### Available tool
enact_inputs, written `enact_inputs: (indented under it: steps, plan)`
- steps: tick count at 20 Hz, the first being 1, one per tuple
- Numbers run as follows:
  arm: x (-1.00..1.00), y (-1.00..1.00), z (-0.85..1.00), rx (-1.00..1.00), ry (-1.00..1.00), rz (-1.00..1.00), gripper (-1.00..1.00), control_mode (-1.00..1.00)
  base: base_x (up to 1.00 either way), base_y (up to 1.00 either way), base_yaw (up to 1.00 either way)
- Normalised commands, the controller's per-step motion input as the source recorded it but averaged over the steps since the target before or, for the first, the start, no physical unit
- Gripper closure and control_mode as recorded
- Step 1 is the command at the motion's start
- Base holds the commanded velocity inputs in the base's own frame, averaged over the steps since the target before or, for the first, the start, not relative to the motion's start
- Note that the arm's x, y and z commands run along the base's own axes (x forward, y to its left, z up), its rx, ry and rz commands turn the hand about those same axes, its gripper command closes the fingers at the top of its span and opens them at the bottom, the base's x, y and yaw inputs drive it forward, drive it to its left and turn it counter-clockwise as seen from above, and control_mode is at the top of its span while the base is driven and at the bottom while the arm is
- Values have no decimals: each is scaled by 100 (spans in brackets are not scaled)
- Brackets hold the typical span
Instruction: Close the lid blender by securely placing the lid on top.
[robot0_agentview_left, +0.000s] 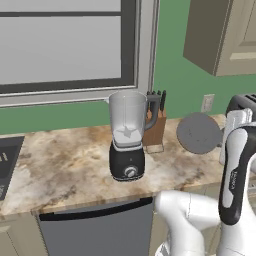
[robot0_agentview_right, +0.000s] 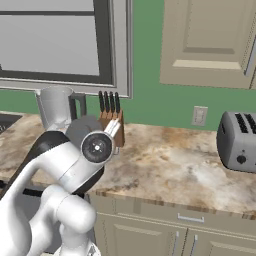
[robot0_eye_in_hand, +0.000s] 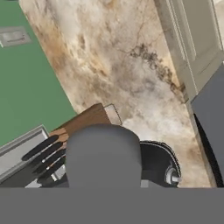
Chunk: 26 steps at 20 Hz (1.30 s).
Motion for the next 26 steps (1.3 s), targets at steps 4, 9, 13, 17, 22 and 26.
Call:
enact_inputs:
  steps: [4,9,13,17,22,26]
  plan:
    - [-4,39,89,4,-10,3,100,-100,0,0,0]
    - [0,32,66,9,-3,13,100,-100,0,0,0]
    - [0,13,66,6,-7,17,100,-100,0,0,0]
    - [0,7,60,8,-13,18,100,-100,0,0,0]
    - [29,64,28,2,1,3,100,-100,0,0,0]
    - [65,98,0,-8,11,0,100,-100,0,0,0]
